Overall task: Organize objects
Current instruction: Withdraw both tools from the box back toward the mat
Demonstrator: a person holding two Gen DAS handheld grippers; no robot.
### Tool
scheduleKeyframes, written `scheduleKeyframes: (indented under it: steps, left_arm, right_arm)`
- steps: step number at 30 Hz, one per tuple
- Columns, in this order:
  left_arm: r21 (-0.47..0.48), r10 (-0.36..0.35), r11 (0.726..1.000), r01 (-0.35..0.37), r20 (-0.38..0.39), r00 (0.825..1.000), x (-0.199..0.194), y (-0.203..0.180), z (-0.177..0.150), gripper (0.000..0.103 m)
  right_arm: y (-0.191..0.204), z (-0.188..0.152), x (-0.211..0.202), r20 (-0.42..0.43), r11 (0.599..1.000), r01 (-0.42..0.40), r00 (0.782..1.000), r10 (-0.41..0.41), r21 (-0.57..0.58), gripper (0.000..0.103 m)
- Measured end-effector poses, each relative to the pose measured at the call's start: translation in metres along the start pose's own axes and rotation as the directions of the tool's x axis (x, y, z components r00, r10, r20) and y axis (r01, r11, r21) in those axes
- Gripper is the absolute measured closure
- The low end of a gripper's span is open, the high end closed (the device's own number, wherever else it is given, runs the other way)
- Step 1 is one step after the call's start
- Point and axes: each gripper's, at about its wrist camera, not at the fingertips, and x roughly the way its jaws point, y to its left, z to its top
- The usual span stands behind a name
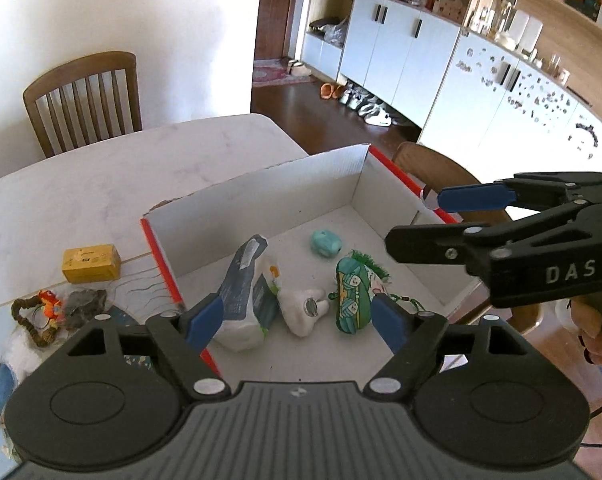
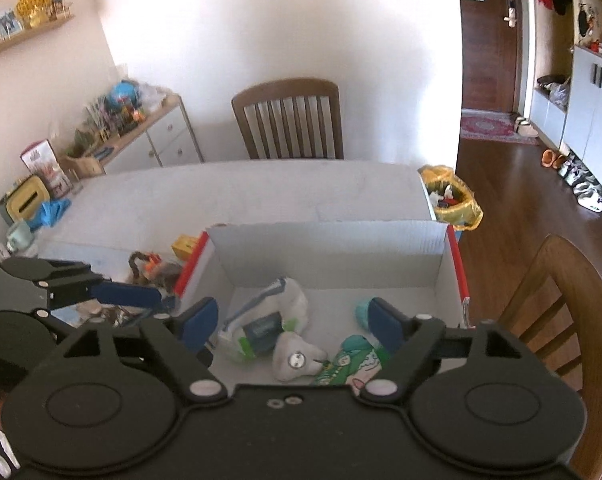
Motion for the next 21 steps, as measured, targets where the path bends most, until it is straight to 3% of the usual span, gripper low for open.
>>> scheduleKeyframes:
  steps: [13, 21]
  left_arm:
    - [-0.007, -0.018, 1.0, 0.019, 0.08, 0.997, -0.05, 0.036, -0.024, 0.019]
    - [-0.018, -0.009, 1.0, 0.011, 0.093, 0.996, -0.072, 0.069, -0.044, 0.018]
  right_arm:
    - [0.043, -0.015, -0.026, 0.103, 0.998, -0.007, 0.995, 0.002, 0.054, 0.002]
    - [0.081, -0.023, -0.023, 0.109, 0.998, -0.005, 0.994, -0.002, 0.058, 0.001]
